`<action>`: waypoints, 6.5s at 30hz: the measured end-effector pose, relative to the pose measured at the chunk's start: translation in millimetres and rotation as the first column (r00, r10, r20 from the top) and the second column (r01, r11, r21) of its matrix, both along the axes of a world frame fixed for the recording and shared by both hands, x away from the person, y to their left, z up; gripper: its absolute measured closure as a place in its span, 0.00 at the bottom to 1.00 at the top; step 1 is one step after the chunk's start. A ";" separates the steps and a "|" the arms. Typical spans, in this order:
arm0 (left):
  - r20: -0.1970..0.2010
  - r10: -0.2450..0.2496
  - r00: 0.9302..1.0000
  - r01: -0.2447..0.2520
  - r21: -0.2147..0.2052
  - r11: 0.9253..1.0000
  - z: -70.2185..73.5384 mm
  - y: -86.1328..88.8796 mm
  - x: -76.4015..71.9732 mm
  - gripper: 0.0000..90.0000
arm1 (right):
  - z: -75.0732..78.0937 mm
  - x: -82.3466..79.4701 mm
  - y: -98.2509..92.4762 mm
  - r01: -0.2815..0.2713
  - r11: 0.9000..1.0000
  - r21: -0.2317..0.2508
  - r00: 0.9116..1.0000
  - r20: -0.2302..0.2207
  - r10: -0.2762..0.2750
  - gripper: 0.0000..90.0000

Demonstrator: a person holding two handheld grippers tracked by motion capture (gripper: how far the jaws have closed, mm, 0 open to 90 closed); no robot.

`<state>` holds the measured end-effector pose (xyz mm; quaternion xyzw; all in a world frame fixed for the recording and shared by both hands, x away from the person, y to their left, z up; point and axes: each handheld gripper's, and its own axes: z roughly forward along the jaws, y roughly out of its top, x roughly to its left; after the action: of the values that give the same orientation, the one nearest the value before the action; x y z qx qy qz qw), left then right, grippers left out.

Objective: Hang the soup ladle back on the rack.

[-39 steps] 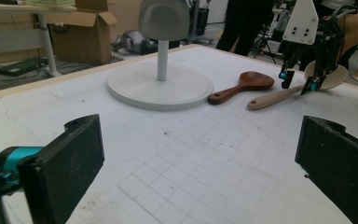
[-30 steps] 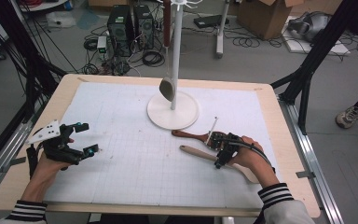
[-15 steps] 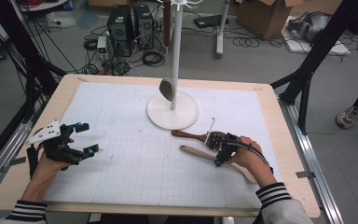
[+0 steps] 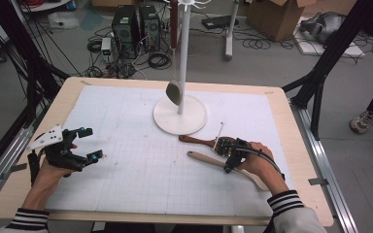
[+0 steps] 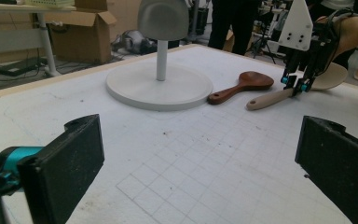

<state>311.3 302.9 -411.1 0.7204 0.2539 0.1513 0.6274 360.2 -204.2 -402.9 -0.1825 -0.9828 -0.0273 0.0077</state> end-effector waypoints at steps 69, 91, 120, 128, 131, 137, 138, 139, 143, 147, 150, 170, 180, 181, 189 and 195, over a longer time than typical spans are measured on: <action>0.023 -0.015 1.000 0.015 0.012 1.000 20.7 -10.6 -2.3 0.02 | 92.3 -26.3 -23.1 -0.067 0.674 0.736 0.945 0.263 -0.193 0.87; 0.065 -0.080 0.995 0.079 0.018 0.997 72.2 -46.5 3.9 0.02 | 106.2 -24.9 16.6 -0.135 0.512 0.848 0.905 0.315 -0.285 0.87; 0.094 -0.175 0.980 0.174 0.027 0.984 138.9 -143.2 29.5 0.02 | 106.9 -18.6 57.5 -0.167 0.451 0.877 0.889 0.332 -0.316 0.87; 0.101 -0.174 0.979 0.174 0.011 0.985 153.2 -164.5 36.3 0.02 | 106.4 -18.2 62.1 -0.171 0.442 0.881 0.886 0.333 -0.322 0.87; 0.103 -0.174 0.979 0.174 0.010 0.985 156.9 -171.5 37.4 0.03 | 106.3 -18.3 62.7 -0.168 0.442 0.881 0.888 0.330 -0.321 0.87; 0.096 -0.160 0.982 0.163 -0.021 0.986 161.6 -181.4 41.0 0.05 | 106.1 -18.5 65.6 -0.171 0.432 0.886 0.888 0.328 -0.322 0.87; 0.099 -0.158 0.982 0.161 -0.022 0.987 162.0 -182.5 41.1 0.08 | 105.9 -18.6 65.9 -0.171 0.426 0.888 0.887 0.327 -0.325 0.87; 0.100 -0.155 0.983 0.158 -0.021 0.987 162.6 -183.7 41.0 0.10 | 105.5 -18.2 66.0 -0.174 0.422 0.890 0.888 0.327 -0.322 0.87; 0.099 -0.157 0.983 0.159 -0.013 0.987 164.4 -188.3 42.0 0.11 | 103.6 -17.4 66.8 -0.171 0.422 0.890 0.888 0.325 -0.326 0.87; 0.100 -0.165 0.981 0.167 -0.012 0.986 164.2 -193.8 42.3 0.21 | 102.9 -17.6 68.4 -0.171 0.423 0.890 0.889 0.324 -0.323 0.87; 0.099 -0.171 0.980 0.174 -0.014 0.985 164.5 -195.7 42.4 0.30 | 102.7 -17.8 69.6 -0.170 0.423 0.890 0.889 0.324 -0.323 0.87; 0.104 -0.139 0.985 0.145 -0.048 0.988 168.8 -193.7 41.9 0.65 | 102.2 -18.5 73.4 -0.177 0.428 0.886 0.882 0.335 -0.330 0.87; 0.085 -0.135 0.987 0.139 -0.055 0.989 169.9 -192.9 41.9 0.77 | 101.1 -18.3 74.9 -0.170 0.427 0.888 0.883 0.329 -0.335 0.87; 0.074 -0.136 0.988 0.140 -0.061 0.988 170.1 -193.1 41.9 0.77 | 101.0 -18.2 74.9 -0.170 0.425 0.889 0.883 0.329 -0.335 0.87; 0.055 -0.125 0.991 0.128 -0.062 0.990 171.9 -194.1 39.7 0.80 | 100.9 -18.2 75.7 -0.179 0.432 0.884 0.877 0.343 -0.337 0.87; 0.067 -0.121 0.990 0.125 -0.058 0.990 173.0 -194.7 37.5 0.80 | 100.9 -18.0 75.9 -0.194 0.428 0.883 0.872 0.355 -0.337 0.87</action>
<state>348.9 108.2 -238.2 0.7097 0.1935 0.1272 0.6653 342.2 -128.2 -302.0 -0.1800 -0.7727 -0.5917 -0.1425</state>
